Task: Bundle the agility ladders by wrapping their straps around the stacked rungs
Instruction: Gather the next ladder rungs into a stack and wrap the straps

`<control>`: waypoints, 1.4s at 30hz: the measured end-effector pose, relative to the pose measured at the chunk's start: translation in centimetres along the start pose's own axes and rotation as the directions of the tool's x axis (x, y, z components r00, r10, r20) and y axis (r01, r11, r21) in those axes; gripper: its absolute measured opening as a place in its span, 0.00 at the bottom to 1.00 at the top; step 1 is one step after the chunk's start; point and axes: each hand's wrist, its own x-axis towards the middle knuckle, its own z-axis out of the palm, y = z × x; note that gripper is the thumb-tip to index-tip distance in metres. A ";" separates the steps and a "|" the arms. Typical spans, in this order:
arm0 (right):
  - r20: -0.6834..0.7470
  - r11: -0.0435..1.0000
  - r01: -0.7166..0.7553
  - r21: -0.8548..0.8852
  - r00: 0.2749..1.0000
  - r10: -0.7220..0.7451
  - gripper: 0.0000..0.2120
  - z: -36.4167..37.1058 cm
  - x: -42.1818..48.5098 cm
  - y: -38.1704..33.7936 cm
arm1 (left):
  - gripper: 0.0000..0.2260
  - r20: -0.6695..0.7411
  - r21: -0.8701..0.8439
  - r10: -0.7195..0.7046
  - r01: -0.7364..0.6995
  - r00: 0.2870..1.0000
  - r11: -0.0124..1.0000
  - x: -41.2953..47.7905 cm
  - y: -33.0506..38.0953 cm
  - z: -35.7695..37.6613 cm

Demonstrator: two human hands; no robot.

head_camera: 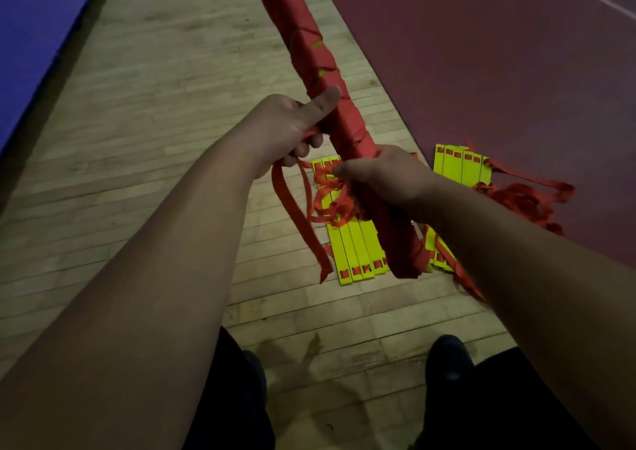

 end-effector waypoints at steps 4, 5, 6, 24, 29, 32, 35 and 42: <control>-0.217 0.950 0.026 -0.310 0.971 -0.097 0.17 1.6 0.4 1.0 | 0.35 -0.040 0.007 -0.076 0.076 0.996 0.997 0.1 -0.1 0.2; -0.246 0.919 0.018 -0.393 0.961 -0.124 0.20 2.0 0.4 1.2 | 0.35 -0.056 0.019 -0.092 0.093 0.994 0.995 0.2 -0.3 0.4; -0.267 0.886 0.013 -0.463 0.951 -0.154 0.22 2.3 0.5 1.5 | 0.34 -0.074 0.029 -0.107 0.109 0.992 0.994 0.3 -0.6 0.7; 0.416 0.961 -0.085 0.262 0.909 -0.033 0.09 -1.6 -1.0 -0.8 | 0.24 0.109 -0.050 0.181 -0.176 0.977 0.983 -0.2 -0.4 0.3; -0.055 0.983 0.035 -0.179 0.997 -0.046 0.15 -0.9 0.0 0.3 | 0.30 0.063 0.053 0.042 -0.046 0.997 0.998 0.4 -1.5 0.3; -0.224 0.917 0.032 -0.397 0.966 -0.131 0.17 -0.2 0.2 0.7 | 0.20 0.035 0.034 -0.018 0.016 0.999 0.999 0.7 -1.9 0.5; -0.337 0.882 0.012 -0.471 0.922 -0.193 0.17 0.3 0.5 1.2 | 0.22 0.062 -0.066 -0.057 0.061 0.996 0.996 0.6 -1.6 0.9; -0.335 0.847 -0.025 -0.532 0.924 -0.183 0.18 1.3 0.4 0.7 | 0.28 -0.015 -0.166 -0.157 0.152 0.988 0.974 0.8 -1.4 1.4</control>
